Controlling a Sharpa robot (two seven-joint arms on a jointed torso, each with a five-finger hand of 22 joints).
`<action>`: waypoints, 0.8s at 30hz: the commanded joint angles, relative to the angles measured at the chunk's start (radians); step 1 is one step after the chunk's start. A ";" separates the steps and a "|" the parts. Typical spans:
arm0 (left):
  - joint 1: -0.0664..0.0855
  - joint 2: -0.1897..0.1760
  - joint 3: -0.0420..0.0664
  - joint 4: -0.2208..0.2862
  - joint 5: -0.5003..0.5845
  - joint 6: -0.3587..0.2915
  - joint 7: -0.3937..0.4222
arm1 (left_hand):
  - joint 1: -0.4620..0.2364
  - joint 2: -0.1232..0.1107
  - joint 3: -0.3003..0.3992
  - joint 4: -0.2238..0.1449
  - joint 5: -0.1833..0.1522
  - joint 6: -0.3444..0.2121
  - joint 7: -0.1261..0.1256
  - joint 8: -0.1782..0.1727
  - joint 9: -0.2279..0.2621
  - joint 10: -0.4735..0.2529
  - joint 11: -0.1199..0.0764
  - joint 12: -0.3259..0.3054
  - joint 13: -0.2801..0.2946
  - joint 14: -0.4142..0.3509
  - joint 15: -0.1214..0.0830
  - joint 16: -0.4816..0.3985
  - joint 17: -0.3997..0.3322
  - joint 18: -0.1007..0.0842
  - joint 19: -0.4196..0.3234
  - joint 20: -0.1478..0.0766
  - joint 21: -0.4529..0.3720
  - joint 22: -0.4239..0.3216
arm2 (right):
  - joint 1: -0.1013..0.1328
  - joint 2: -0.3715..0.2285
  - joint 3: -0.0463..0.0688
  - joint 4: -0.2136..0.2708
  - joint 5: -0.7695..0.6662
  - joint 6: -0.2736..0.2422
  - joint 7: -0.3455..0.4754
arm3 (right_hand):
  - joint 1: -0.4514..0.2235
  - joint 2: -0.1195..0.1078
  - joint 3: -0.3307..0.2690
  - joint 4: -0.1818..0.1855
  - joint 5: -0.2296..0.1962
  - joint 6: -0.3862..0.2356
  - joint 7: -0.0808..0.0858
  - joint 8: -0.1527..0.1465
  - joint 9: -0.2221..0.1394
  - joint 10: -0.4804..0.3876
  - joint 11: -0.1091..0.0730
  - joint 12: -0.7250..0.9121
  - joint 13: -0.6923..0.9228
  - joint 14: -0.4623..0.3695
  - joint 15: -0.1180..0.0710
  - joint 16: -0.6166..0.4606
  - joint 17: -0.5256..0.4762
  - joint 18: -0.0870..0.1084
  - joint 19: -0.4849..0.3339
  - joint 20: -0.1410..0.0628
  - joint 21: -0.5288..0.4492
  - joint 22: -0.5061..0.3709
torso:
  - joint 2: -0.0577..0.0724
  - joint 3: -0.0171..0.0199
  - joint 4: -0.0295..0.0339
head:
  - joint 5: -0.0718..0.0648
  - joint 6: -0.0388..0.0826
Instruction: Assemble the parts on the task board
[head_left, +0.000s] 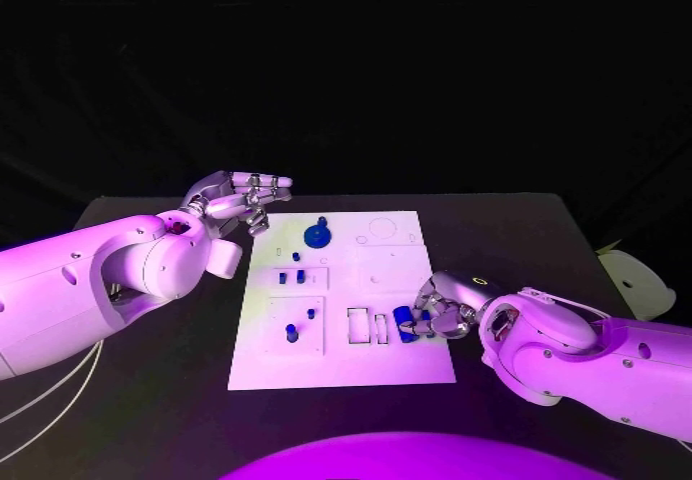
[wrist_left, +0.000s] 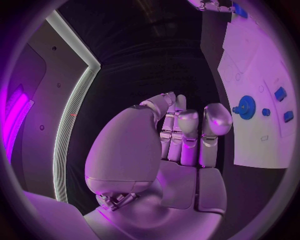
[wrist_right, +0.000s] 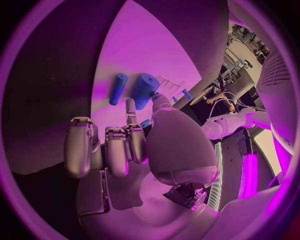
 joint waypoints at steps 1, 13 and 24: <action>0.001 -0.003 0.001 0.005 0.008 0.010 0.014 | -0.009 0.000 -0.002 0.003 0.002 0.000 -0.003 0.006 -0.001 -0.008 -0.001 0.005 0.001 -0.003 0.006 0.003 0.000 0.019 0.004 0.002 -0.005 -0.001 | -0.006 0.008 0.000 -0.006 -0.020 0.030 -0.017 | -0.002 0.010 -0.009 -0.001 -0.006 -0.009 -0.002 0.007 0.004 0.006 0.000 -0.001 0.099 0.093 -0.006 0.004 0.209 -0.015 0.033 0.001 0.005 0.187 | 0.001 -0.0008 -0.0011 | -0.001 -0.001; 0.001 -0.007 0.001 0.009 0.008 0.015 0.010 | -0.013 0.000 -0.003 0.006 0.002 0.000 -0.003 0.006 -0.001 -0.010 -0.002 0.006 0.002 -0.004 0.006 0.003 -0.001 0.019 0.003 0.003 -0.008 -0.003 | -0.027 0.053 0.000 -0.040 -0.029 0.045 -0.043 | -0.019 0.014 -0.029 0.000 -0.019 -0.016 -0.002 0.015 0.020 0.005 0.000 -0.002 0.099 0.093 -0.007 0.004 0.208 -0.014 0.031 0.001 0.001 0.188 | -0.001 0.0001 0.0003 | 0.001 -0.006; 0.001 -0.009 0.001 0.009 0.008 0.019 0.008 | -0.013 0.000 -0.003 0.006 0.002 0.000 -0.003 0.006 -0.001 -0.010 -0.002 0.006 0.002 -0.004 0.006 0.003 -0.001 0.019 0.003 0.003 -0.008 -0.003 | -0.034 0.076 0.000 -0.053 -0.035 0.027 -0.061 | -0.005 0.023 -0.033 -0.003 -0.011 -0.018 -0.004 0.023 0.034 0.005 -0.002 -0.003 0.101 0.093 -0.007 0.004 0.208 -0.014 0.031 0.001 0.001 0.189 | -0.001 -0.0005 -0.0010 | 0.005 -0.007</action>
